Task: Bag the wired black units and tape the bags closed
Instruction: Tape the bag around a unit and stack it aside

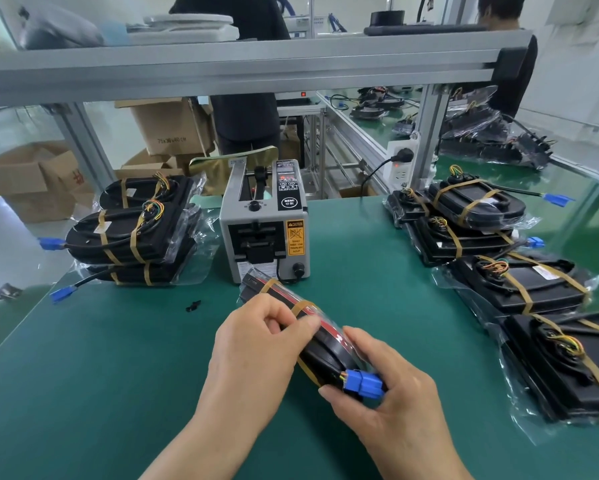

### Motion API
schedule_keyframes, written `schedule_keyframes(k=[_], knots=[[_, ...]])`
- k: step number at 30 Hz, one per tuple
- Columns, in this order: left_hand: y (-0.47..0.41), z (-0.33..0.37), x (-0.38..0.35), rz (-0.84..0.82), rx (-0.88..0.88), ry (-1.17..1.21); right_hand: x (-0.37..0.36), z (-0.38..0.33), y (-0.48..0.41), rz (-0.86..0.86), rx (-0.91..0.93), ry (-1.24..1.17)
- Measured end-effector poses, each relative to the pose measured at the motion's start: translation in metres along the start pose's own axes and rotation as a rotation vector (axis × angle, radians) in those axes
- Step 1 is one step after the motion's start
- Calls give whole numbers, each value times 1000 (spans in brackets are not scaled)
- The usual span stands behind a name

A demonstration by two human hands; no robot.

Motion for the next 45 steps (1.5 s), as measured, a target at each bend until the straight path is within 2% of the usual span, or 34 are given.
schedule_keyframes(k=[5,9,13,18,25,28,31,34,37,39,41,45], knots=[[-6,4,1,-13,-35,-17,1,-1,-2,6,-5,0],[-9,7,-1,-92,-89,-36,3,1,-2,29,-42,-19],[-13,14,0,-178,-123,-118,4,4,-2,22,-73,-49],[-20,24,2,-179,-152,-216,5,2,-5,-1,-106,-57],[-23,22,-1,-201,-148,-155,18,3,-21,-218,-324,-271],[-21,23,-3,-210,-148,-120,22,-3,-47,-216,-283,-192],[-18,23,-5,-206,-154,-97,9,-10,-71,-351,-225,-102],[-18,18,-6,-254,-123,-74,-5,-9,-80,-467,-192,-125],[-27,14,1,-287,-59,57,-6,-3,-78,-420,-200,-188],[-49,9,17,-192,8,269,-5,-1,-76,-372,-216,-221],[-79,-1,31,-98,128,471,-5,2,-74,-333,-216,-186],[-122,-14,18,-135,381,688,-2,-1,-72,-258,-194,-119]])
Point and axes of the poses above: each hand's wrist, its own y-axis away from the middle knuckle, its own x-axis out of the back of the hand, z = x × y, the point moved 7 cm from there along -y, towards the middle knuckle, and after that the axes turned 15 degrees about x, right-handed, at the moved point
